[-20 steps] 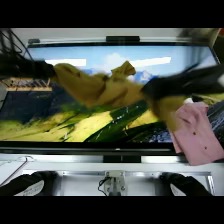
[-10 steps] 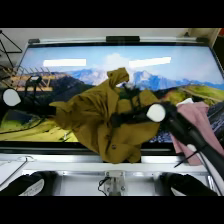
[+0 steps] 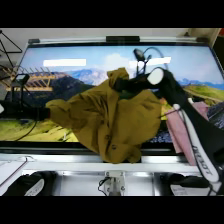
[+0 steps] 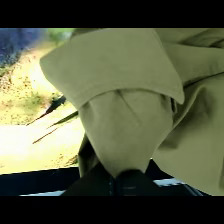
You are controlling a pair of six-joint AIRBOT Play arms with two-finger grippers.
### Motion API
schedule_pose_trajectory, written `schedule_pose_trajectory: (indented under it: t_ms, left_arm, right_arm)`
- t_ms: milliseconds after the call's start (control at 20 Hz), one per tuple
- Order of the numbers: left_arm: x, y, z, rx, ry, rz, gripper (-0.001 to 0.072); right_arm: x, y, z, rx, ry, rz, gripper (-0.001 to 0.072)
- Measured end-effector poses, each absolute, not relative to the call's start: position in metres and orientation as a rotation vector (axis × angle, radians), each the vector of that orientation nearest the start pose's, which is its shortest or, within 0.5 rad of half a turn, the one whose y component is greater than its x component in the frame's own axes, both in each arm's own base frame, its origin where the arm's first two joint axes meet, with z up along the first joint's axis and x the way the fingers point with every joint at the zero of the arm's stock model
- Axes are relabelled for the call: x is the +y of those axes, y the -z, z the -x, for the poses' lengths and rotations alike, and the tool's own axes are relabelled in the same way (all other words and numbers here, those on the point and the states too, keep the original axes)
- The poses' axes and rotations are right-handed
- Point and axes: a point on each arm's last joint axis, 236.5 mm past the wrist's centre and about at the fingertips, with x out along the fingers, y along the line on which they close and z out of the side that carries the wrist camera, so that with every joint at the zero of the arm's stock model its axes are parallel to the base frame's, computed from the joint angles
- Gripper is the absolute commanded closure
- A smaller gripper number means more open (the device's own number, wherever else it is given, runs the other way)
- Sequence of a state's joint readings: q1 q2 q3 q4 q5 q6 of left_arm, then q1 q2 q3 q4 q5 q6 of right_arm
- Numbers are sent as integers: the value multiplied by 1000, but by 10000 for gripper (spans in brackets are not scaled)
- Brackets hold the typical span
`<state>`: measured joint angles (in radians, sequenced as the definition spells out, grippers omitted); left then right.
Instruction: Fold the shirts.
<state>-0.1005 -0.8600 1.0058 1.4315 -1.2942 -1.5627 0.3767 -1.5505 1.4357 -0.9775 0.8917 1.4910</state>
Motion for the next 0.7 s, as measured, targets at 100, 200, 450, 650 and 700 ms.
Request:
schedule_pose_trajectory:
  t_ms: [100, 200, 450, 650, 700]
  left_arm:
    - [-63, -94, -288, 1124, 199, 57, 669]
    - [-64, -102, -283, 1105, 202, 66, 669]
    - [-70, -117, -269, 1076, 225, 92, 669]
    - [-76, -123, -254, 1087, 254, 108, 669]
    - [-77, -124, -251, 1085, 261, 112, 669]
  right_arm:
    - [311, -16, -431, 1141, -658, -317, 71]
    - [334, 9, -421, 1191, -689, -314, 71]
    - [368, 46, -415, 1216, -689, -330, 71]
    - [378, 56, -422, 1197, -654, -372, 71]
    - [380, 58, -422, 1195, -650, -381, 71]
